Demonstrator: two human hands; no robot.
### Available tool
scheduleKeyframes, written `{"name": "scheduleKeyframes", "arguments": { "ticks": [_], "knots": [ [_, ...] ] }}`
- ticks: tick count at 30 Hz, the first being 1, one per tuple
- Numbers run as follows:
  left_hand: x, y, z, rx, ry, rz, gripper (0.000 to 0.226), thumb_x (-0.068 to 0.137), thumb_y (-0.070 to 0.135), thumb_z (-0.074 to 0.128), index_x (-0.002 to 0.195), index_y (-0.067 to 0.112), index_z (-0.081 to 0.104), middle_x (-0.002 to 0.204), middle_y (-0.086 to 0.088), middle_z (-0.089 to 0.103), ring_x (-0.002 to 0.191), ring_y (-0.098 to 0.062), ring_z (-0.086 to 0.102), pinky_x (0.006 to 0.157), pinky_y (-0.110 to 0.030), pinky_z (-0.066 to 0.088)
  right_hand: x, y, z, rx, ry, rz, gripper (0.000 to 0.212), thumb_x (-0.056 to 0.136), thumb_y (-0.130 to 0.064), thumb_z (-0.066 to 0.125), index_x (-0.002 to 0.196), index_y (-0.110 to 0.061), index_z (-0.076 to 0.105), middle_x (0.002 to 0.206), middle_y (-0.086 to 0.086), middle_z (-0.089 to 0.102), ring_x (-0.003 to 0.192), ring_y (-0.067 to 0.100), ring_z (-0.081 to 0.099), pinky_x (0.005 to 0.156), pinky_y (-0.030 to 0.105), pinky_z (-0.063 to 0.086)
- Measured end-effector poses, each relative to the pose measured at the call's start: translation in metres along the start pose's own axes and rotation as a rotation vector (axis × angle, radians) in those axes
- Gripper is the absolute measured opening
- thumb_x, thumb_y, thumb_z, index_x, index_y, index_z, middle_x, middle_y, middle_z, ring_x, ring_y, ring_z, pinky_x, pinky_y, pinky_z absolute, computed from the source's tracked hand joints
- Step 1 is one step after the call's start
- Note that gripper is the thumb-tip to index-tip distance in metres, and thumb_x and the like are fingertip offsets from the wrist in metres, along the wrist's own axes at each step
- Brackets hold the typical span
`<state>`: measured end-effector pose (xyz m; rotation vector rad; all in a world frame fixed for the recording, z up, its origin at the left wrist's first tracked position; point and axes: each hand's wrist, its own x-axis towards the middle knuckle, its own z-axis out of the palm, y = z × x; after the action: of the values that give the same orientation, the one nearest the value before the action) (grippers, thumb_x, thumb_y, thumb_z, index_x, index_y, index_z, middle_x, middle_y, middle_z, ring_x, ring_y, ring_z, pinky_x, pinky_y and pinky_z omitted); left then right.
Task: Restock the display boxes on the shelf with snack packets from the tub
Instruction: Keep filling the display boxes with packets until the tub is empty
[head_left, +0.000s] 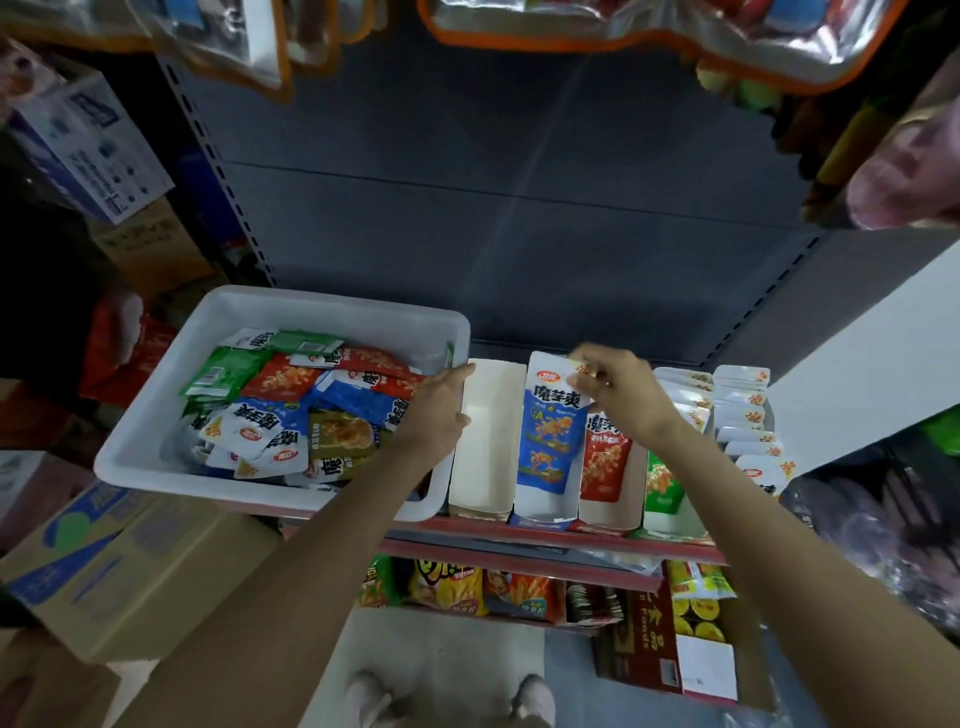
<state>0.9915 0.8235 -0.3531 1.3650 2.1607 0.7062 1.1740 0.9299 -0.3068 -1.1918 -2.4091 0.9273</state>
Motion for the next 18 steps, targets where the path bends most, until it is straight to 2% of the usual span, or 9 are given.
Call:
{"name": "scheduleKeyframes", "arguments": {
  "ticks": [1,3,5,8,12,14,16,18],
  "knots": [
    [0.0,-0.001,0.0,-0.005,0.004,-0.005,0.066,0.088,0.0,0.059,0.146,0.018,0.031,0.149,-0.005,0.036,0.138,-0.021,0.031,0.112,-0.031,0.027,0.003,0.004,0.006,-0.059,0.017,0.012,0.009,0.092,-0.011,0.058,0.097,-0.006,0.063,0.084,0.007,0.059,0.082,0.025,0.058,0.077,0.043,0.051],
    [0.001,-0.002,0.002,-0.006,0.01,-0.009,0.066,0.088,0.0,0.059,0.146,0.018,0.031,0.149,-0.005,0.037,0.138,-0.022,0.031,0.112,-0.032,0.027,0.008,0.011,0.016,-0.14,0.073,0.039,0.012,0.089,-0.009,0.062,0.097,-0.004,0.068,0.095,0.013,0.06,0.088,0.028,0.057,0.076,0.03,0.042],
    [0.001,-0.003,0.003,-0.006,0.008,-0.01,0.066,0.089,0.001,0.059,0.146,0.018,0.031,0.149,-0.005,0.037,0.138,-0.022,0.031,0.112,-0.033,0.027,0.009,0.018,0.026,-0.222,0.114,0.055,0.017,0.087,-0.007,0.062,0.101,-0.006,0.071,0.107,0.014,0.057,0.1,0.028,0.055,0.076,0.022,0.035],
    [0.0,-0.005,0.002,-0.024,-0.013,-0.012,0.066,0.089,0.001,0.059,0.146,0.019,0.031,0.149,-0.005,0.036,0.138,-0.022,0.031,0.112,-0.033,0.025,0.005,0.019,0.036,-0.397,0.153,0.053,0.026,0.089,-0.009,0.058,0.112,-0.012,0.067,0.115,0.01,0.052,0.111,0.026,0.048,0.084,0.03,0.038],
    [0.001,-0.008,0.005,-0.025,0.004,-0.004,0.066,0.089,0.002,0.058,0.146,0.019,0.03,0.149,-0.005,0.036,0.137,-0.021,0.032,0.112,-0.032,0.026,-0.002,0.014,0.042,-0.602,0.123,-0.028,0.031,0.086,-0.007,0.057,0.117,-0.012,0.059,0.118,0.011,0.05,0.112,0.029,0.044,0.087,0.038,0.037],
    [0.0,-0.008,0.006,-0.01,0.018,0.015,0.065,0.09,0.002,0.058,0.146,0.018,0.03,0.149,-0.005,0.036,0.138,-0.021,0.031,0.112,-0.03,0.026,-0.005,0.01,0.045,-0.581,0.131,-0.021,0.032,0.086,-0.009,0.06,0.118,-0.012,0.057,0.118,0.01,0.05,0.111,0.028,0.044,0.089,0.037,0.038],
    [-0.001,-0.011,0.005,-0.012,0.008,0.046,0.062,0.09,0.004,0.057,0.146,0.017,0.032,0.148,-0.005,0.038,0.137,-0.022,0.033,0.111,-0.03,0.026,-0.007,0.002,0.05,-0.461,0.147,-0.048,0.032,0.085,-0.009,0.063,0.117,-0.01,0.059,0.115,0.011,0.052,0.109,0.029,0.046,0.089,0.038,0.042],
    [-0.003,-0.016,-0.001,-0.054,0.019,0.083,0.053,0.091,0.006,0.057,0.141,0.015,0.04,0.14,-0.007,0.047,0.13,-0.023,0.043,0.107,-0.029,0.034,-0.008,-0.011,0.058,-0.361,0.124,-0.141,0.029,0.087,-0.009,0.062,0.116,-0.008,0.061,0.113,0.011,0.054,0.107,0.028,0.05,0.088,0.039,0.048]
  ]
}}
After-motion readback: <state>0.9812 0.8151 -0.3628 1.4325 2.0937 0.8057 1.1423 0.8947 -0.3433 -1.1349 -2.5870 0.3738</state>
